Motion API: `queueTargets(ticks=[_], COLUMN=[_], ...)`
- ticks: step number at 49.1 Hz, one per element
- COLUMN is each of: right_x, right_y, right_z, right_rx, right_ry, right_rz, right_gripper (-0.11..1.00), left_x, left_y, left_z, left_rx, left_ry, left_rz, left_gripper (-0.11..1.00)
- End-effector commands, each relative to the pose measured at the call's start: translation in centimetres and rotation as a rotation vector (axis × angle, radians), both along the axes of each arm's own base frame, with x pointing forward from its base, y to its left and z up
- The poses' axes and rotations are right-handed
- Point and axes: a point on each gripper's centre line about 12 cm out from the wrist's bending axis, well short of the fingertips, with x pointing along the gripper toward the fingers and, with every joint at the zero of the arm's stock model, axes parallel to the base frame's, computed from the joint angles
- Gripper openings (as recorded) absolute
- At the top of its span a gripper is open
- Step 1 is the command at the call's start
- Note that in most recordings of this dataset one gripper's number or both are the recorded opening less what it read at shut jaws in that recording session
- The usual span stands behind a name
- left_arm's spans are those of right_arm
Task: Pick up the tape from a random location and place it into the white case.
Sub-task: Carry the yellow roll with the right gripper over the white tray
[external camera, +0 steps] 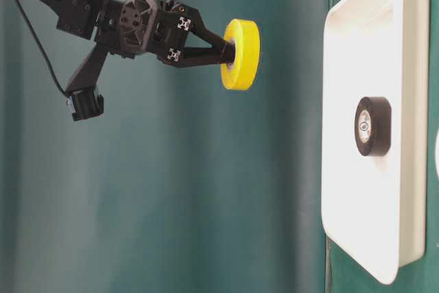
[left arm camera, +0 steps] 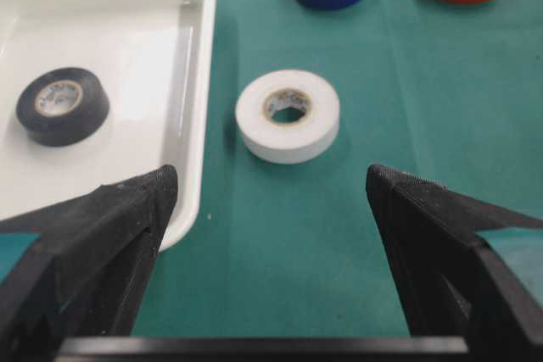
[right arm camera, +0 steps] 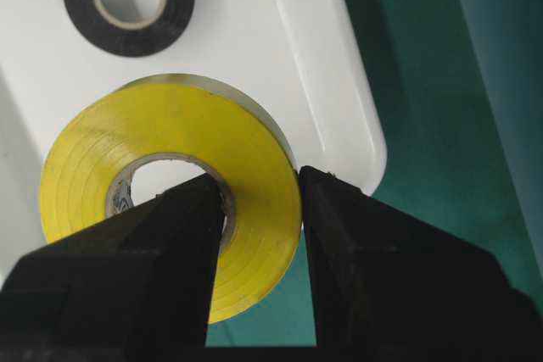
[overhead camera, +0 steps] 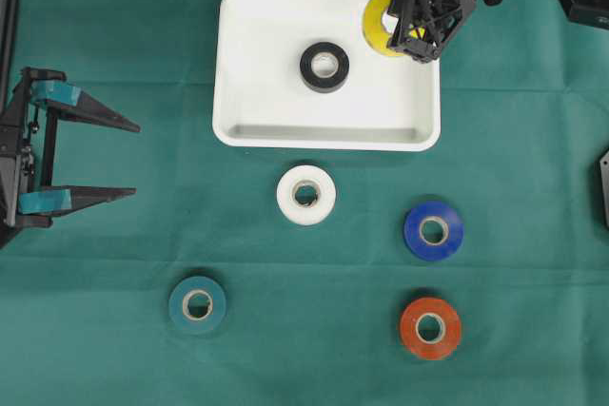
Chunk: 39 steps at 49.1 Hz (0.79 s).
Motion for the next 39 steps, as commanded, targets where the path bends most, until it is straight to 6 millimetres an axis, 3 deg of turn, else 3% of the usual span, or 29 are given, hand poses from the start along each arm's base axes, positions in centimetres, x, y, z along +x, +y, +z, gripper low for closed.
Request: queueTargets(ticks=[1,39], right_x=[-0.1,-0.1], right_y=[0.09,0.1], right_z=[1.57,1.53], right_rx=[-0.023,-0.023], right_ry=[-0.047,-0.046], right_rz=[0.006,0.007], right_gripper=[0.3,0.3], left_x=[0.26,0.25], left_y=[-0.03,-0.03], left_z=[0.59,0.58], left_rx=[-0.001,-0.019], left_ry=[-0.017,-0.015], left_rz=[-0.001,0.005], left_gripper=[0.97,0.97])
